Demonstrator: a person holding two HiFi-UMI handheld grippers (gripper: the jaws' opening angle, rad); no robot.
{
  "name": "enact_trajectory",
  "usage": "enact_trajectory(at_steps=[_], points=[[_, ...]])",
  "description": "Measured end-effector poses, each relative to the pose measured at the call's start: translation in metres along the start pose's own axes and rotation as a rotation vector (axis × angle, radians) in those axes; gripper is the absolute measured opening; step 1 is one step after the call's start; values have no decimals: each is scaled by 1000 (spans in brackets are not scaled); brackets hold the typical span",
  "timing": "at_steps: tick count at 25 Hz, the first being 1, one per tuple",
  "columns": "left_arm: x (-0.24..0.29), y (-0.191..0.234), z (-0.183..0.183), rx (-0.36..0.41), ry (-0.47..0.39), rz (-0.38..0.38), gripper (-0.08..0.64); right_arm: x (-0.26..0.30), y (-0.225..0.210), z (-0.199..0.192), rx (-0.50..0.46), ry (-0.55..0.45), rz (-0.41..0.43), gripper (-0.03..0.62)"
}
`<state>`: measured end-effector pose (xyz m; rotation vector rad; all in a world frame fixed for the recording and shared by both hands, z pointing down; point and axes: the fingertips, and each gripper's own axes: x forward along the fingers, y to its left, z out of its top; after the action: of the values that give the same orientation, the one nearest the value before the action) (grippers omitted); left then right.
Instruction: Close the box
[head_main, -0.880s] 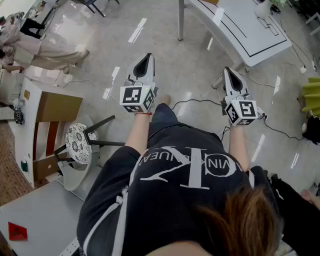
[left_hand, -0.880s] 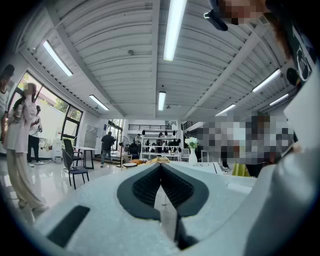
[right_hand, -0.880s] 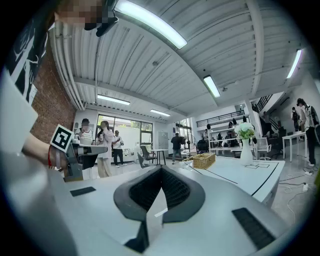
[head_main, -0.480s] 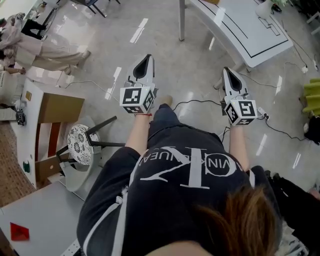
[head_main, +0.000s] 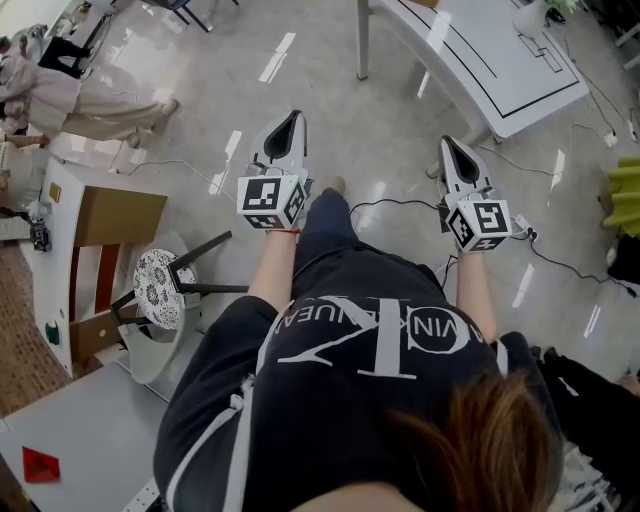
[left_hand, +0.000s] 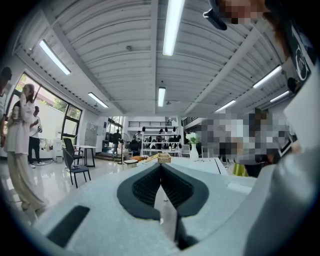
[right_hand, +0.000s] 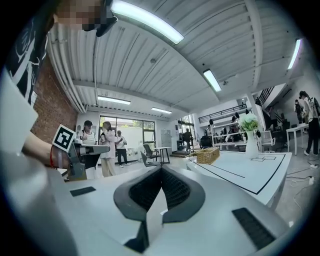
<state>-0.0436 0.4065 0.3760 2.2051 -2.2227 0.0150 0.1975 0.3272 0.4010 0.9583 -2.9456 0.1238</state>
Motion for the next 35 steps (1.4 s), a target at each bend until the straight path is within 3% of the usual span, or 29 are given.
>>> enact_trajectory(at_steps=[6, 9, 22, 35], points=[[41, 21, 4, 28, -7, -22, 12, 36, -18, -2, 8, -1, -19, -2], [72, 32, 4, 8, -13, -41, 87, 62, -30, -1, 10, 7, -21, -2], [209, 78, -13, -10, 63, -184, 118, 165, -84, -5, 51, 83, -130, -2], [327, 150, -16, -39, 67, -255, 121, 275, -123, 7, 58, 86, -221, -2]])
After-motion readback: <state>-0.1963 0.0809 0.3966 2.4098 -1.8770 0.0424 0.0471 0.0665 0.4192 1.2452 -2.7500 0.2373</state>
